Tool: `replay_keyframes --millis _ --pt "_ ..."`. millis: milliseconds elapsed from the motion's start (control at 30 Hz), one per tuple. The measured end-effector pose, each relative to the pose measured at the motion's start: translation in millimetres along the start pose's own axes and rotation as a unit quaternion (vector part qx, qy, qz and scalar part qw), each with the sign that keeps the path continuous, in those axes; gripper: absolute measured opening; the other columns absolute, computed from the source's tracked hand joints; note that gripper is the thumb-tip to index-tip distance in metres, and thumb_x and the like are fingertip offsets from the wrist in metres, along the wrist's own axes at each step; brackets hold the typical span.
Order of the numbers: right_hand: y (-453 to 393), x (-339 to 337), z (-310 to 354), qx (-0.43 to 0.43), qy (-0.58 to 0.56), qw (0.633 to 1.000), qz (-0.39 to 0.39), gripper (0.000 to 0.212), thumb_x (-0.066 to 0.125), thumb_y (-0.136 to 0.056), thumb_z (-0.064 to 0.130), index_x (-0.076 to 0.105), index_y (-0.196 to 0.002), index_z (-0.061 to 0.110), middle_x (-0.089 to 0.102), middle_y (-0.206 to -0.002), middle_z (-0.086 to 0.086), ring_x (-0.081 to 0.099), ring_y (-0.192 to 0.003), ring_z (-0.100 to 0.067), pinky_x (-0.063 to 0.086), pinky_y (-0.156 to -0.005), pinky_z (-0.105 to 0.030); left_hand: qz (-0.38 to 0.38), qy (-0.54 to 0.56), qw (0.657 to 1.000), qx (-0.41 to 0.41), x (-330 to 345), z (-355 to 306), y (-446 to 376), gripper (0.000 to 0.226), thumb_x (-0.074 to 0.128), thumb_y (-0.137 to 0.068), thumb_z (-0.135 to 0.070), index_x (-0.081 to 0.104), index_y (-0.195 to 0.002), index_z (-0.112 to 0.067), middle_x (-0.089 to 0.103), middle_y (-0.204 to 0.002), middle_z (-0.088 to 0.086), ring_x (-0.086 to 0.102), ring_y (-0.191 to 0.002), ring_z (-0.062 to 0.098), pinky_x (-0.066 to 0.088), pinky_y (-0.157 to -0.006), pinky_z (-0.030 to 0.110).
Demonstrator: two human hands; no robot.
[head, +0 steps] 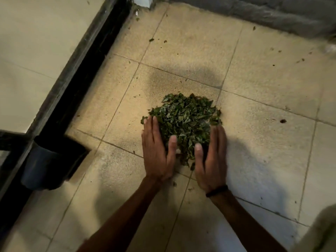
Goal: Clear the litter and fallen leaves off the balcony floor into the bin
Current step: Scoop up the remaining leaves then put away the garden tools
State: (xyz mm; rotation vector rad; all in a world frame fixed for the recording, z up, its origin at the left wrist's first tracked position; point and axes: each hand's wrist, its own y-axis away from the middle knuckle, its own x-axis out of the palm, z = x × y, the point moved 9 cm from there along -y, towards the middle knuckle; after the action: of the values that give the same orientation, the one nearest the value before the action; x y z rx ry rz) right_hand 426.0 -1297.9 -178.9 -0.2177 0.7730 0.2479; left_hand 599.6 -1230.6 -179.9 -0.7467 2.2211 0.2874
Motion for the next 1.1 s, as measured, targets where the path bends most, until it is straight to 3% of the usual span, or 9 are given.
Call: replay_keyframes --millis 133,233,333,433,700,767,833,933,1100 --pt "-43.3 -14.1 -17.2 0.026 -0.078 0.995 -0.061 0.059 0.042 -0.106 0.031 0.029 -0.158 0.007 0.015 -0.168 -0.014 0.015 -0.156 -0.021 0.024 -0.122 -0.023 -0.069 0.050 0.994 -0.064 -9.5 15.2 -29.6 0.075 0.021 -0.103 -0.062 0.014 -0.163 -0.018 0.006 -0.172 0.001 0.004 -0.158 0.016 0.015 -0.125 0.057" --pt "-65.4 -42.2 -51.9 0.087 -0.085 0.984 -0.133 0.063 0.035 -0.108 0.046 0.036 -0.155 0.004 0.021 -0.165 -0.017 0.020 -0.154 -0.024 0.024 -0.123 -0.022 -0.070 0.073 0.993 -0.068 -9.5 20.4 -44.1 0.079 0.017 -0.102 -0.068 0.016 -0.163 -0.019 0.013 -0.171 0.001 0.011 -0.157 0.015 0.018 -0.125 0.056" --pt "-76.7 -18.6 -38.1 0.067 -0.071 0.994 -0.041 0.069 0.031 -0.105 0.054 0.031 -0.158 0.010 0.023 -0.167 -0.010 0.020 -0.154 -0.019 0.018 -0.122 -0.015 -0.021 0.110 0.993 -0.022 10.3 -1.4 -50.8 0.077 0.021 -0.103 -0.066 0.021 -0.162 -0.017 0.023 -0.168 0.002 0.020 -0.156 0.017 0.026 -0.123 0.053" --pt "-71.1 16.2 -0.7 -0.007 -0.099 0.994 0.051 0.058 0.035 -0.107 0.042 0.035 -0.157 0.013 0.030 -0.165 -0.003 0.023 -0.154 -0.013 0.023 -0.125 -0.032 0.009 0.147 0.989 0.028 26.5 -24.9 -50.5 0.069 0.027 -0.106 -0.057 0.029 -0.159 -0.014 0.031 -0.165 0.003 0.027 -0.153 0.016 0.030 -0.122 0.049" --pt "-64.5 40.0 15.3 0.094 -0.345 0.933 0.041 0.041 0.038 -0.109 0.023 0.056 -0.142 0.007 0.053 -0.150 -0.002 0.044 -0.142 -0.009 0.036 -0.118 -0.029 -0.051 0.299 0.952 -0.045 44.8 -41.3 -38.3 0.056 0.028 -0.108 -0.038 0.048 -0.149 -0.006 0.050 -0.154 0.003 0.043 -0.144 0.008 0.036 -0.119 0.035" --pt "-68.2 40.3 8.1 0.145 -0.412 0.899 0.037 0.039 0.041 -0.109 0.022 0.058 -0.140 0.005 0.057 -0.146 -0.003 0.049 -0.138 -0.007 0.037 -0.112 -0.018 -0.042 0.350 0.932 -0.087 54.5 -41.1 -39.1 0.055 0.027 -0.109 -0.039 0.051 -0.148 -0.009 0.053 -0.152 0.001 0.044 -0.143 0.006 0.035 -0.119 0.029" --pt "-69.2 47.6 -1.1 0.205 -0.521 0.828 0.042 0.043 0.052 -0.105 0.030 0.060 -0.138 0.004 0.059 -0.144 -0.009 0.050 -0.139 -0.018 0.036 -0.117 -0.031 -0.025 0.460 0.875 -0.149 65.4 -40.3 -39.5 0.055 0.029 -0.109 -0.044 0.056 -0.144 -0.011 0.059 -0.146 0.004 0.051 -0.139 0.013 0.037 -0.119 0.035" --pt "-60.1 62.0 4.0 0.321 -0.717 0.616 0.061 0.057 0.071 -0.094 0.038 0.057 -0.137 0.004 0.049 -0.149 -0.024 0.043 -0.142 -0.041 0.027 -0.122 -0.057 -0.043 0.619 0.718 -0.316 80.9 -29.2 -31.6 0.056 0.033 -0.109 -0.049 0.067 -0.129 -0.009 0.071 -0.126 0.015 0.066 -0.121 0.029 0.048 -0.110 0.050" --pt "-53.0 52.8 23.9 0.338 -0.787 0.508 0.090 0.021 0.053 -0.105 0.034 0.060 -0.111 0.015 0.064 -0.120 -0.014 0.053 -0.127 -0.035 0.032 -0.120 -0.053 -0.041 0.703 0.615 -0.355 91.5 -30.4 -22.5 0.050 0.058 -0.094 -0.054 0.072 -0.111 -0.009 0.067 -0.125 0.028 0.064 -0.119 0.047 0.043 -0.108 0.066"
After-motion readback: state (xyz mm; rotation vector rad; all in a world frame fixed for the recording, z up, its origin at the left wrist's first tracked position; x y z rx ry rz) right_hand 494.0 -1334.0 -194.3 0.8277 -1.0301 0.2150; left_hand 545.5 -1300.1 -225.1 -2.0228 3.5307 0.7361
